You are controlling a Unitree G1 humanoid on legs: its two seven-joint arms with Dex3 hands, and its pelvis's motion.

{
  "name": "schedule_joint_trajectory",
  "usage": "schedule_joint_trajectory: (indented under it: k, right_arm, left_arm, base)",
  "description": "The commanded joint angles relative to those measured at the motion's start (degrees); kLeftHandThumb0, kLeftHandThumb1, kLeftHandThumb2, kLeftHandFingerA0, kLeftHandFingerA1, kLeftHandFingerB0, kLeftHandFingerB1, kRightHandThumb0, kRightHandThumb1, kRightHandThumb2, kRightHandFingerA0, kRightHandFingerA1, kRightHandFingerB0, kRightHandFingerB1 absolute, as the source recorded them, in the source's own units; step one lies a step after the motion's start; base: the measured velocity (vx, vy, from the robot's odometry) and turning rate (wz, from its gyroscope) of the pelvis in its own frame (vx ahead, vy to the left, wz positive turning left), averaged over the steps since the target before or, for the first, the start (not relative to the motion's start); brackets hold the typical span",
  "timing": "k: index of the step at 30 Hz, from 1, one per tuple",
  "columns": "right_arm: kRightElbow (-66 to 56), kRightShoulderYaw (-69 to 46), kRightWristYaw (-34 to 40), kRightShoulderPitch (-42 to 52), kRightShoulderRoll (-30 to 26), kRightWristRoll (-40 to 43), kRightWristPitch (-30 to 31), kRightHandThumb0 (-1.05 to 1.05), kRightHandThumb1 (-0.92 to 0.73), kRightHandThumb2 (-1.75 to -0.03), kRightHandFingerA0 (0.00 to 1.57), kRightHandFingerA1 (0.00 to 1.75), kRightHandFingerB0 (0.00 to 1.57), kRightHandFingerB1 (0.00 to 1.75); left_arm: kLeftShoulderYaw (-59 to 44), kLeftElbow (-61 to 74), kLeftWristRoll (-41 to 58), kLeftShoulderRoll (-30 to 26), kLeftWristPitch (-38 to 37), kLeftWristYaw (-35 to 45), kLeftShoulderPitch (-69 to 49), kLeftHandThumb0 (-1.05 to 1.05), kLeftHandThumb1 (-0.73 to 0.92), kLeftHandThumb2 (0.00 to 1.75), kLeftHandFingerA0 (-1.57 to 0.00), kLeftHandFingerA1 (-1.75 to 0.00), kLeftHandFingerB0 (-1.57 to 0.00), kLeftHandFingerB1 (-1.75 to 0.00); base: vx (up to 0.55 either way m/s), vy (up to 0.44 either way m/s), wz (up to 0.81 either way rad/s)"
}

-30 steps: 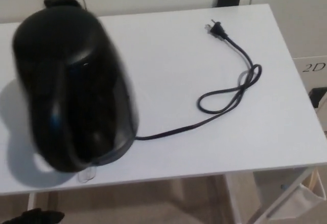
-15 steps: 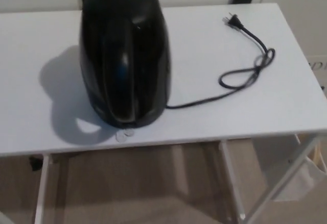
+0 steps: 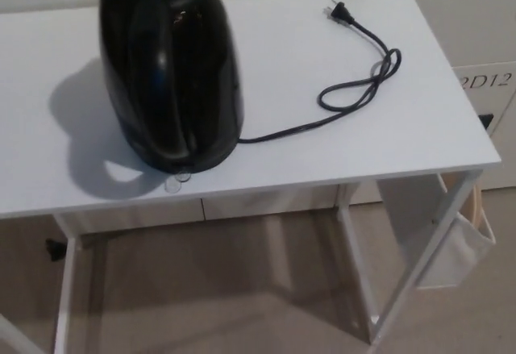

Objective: The robot walk towards a table in front and click the button on the base of the boilling pot using its left middle finger

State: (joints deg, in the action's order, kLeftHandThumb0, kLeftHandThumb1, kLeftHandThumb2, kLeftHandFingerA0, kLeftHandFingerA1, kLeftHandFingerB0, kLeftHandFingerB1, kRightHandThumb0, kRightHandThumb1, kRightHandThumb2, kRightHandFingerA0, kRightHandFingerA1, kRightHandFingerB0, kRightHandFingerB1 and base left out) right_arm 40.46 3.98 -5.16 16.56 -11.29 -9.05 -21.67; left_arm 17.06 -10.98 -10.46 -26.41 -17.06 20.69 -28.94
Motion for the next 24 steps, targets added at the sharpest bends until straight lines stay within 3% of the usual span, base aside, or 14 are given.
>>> schedule_joint_trajectory:
  k: [1, 5, 6, 24]
  right_arm:
    - [0.8, -0.3, 0.0, -1.3, 0.1, 0.7, -1.2, -0.31, -0.68, -0.6, 0.64, 0.54, 0.52, 0.47]
    - [0.5, -0.3, -0.1, -1.5, 0.0, 0.5, -1.1, -0.32, -0.67, -0.6, 0.61, 0.53, 0.52, 0.47]
    - [0.3, -0.2, 0.1, -1.2, -0.2, 0.1, -1.1, -0.32, -0.67, -0.6, 0.63, 0.53, 0.52, 0.47]
    - [-0.8, 0.4, -0.2, -1.9, -0.1, -0.1, 0.2, -0.32, -0.66, -0.59, 0.65, 0.53, 0.53, 0.46]
  left_arm:
    - [-3.6, -1.9, 1.2, -1.2, -1.2, -0.4, 3.0, -0.59, 0.65, 0.6, -0.49, -0.35, -0.36, -0.32]
    - [-7.8, -5.4, 3.2, 0.1, -0.6, -1.7, 5.9, -0.6, 0.63, 0.6, -0.54, -0.37, -0.4, -0.33]
    - [-8.9, -5.8, 4.1, 0.4, -0.2, -1.8, 6.3, -0.65, 0.53, 0.84, -0.48, -0.5, -0.36, -0.45]
    - [-18.9, -8.3, 8.8, 2.7, 5.6, 0.2, 10.9, -0.61, 0.51, 0.81, -0.51, -0.5, -0.37, -0.45]
  base:
    - [-0.03, 0.435, -0.17]
    - [-0.02, 0.21, 0.03]
    - [0.0, 0.0, 0.0]
    - [0.01, -0.042, 0.04]
